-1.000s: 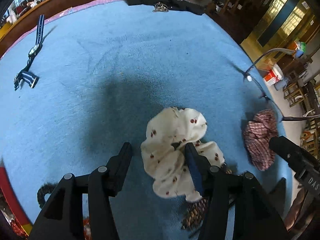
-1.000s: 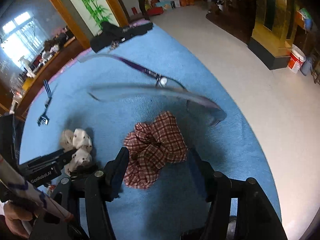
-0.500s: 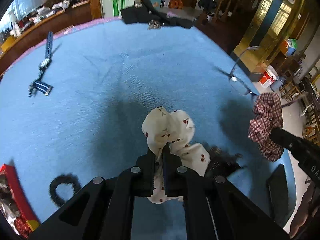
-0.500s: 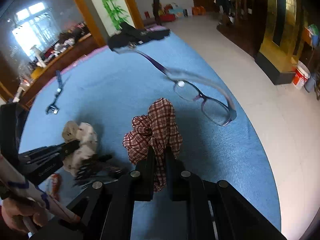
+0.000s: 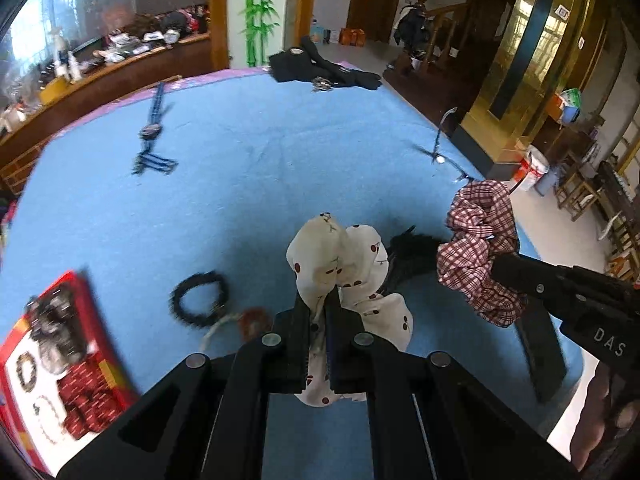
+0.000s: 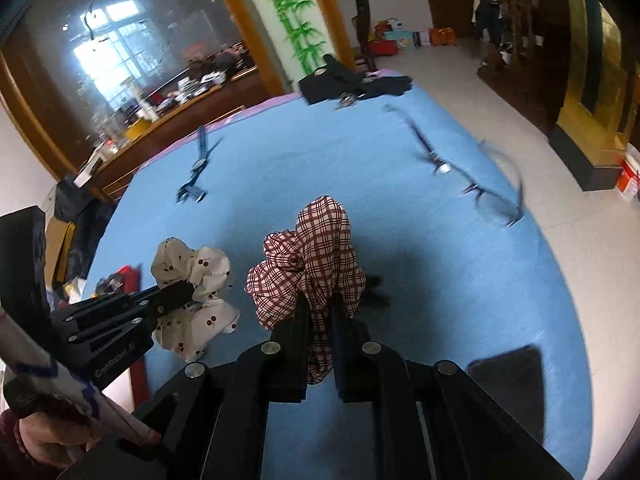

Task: Organize jewelry
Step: 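Carry both scrunchies into the box and lower them onto the white base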

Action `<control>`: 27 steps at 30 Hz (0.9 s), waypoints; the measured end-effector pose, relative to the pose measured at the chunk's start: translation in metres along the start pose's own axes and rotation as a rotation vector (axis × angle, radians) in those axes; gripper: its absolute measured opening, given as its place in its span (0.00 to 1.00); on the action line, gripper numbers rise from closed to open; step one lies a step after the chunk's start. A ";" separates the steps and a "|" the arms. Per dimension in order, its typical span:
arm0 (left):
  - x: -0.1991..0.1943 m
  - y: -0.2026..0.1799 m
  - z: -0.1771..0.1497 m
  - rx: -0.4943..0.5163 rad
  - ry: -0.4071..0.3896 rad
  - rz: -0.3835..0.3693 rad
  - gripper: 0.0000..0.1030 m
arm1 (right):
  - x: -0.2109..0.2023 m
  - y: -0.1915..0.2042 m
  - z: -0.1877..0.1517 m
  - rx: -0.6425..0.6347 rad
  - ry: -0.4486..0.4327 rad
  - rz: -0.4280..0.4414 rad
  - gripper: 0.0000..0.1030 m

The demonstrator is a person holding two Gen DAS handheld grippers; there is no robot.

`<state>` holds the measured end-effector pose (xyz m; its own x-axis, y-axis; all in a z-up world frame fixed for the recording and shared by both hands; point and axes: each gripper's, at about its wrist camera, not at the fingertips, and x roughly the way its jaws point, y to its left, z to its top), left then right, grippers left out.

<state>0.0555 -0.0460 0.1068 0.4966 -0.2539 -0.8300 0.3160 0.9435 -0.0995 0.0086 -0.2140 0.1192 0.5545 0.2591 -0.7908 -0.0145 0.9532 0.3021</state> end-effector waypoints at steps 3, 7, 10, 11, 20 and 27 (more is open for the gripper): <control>-0.017 0.013 -0.016 -0.026 -0.006 0.015 0.06 | 0.002 0.019 -0.008 -0.026 0.018 0.021 0.10; -0.035 0.031 -0.039 -0.059 -0.010 0.038 0.06 | 0.007 0.045 -0.016 -0.058 0.034 0.048 0.10; -0.045 0.043 -0.053 -0.073 -0.006 0.054 0.06 | 0.010 0.063 -0.020 -0.084 0.044 0.069 0.10; -0.048 0.048 -0.057 -0.082 -0.005 0.057 0.06 | 0.011 0.071 -0.021 -0.096 0.046 0.074 0.10; -0.080 0.090 -0.083 -0.151 -0.031 0.097 0.06 | 0.016 0.125 -0.035 -0.175 0.071 0.129 0.10; -0.103 0.120 -0.105 -0.206 -0.048 0.131 0.06 | 0.022 0.163 -0.048 -0.232 0.100 0.170 0.10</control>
<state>-0.0427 0.1155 0.1226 0.5617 -0.1321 -0.8167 0.0772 0.9912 -0.1073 -0.0214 -0.0456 0.1256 0.4436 0.4215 -0.7909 -0.2960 0.9019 0.3146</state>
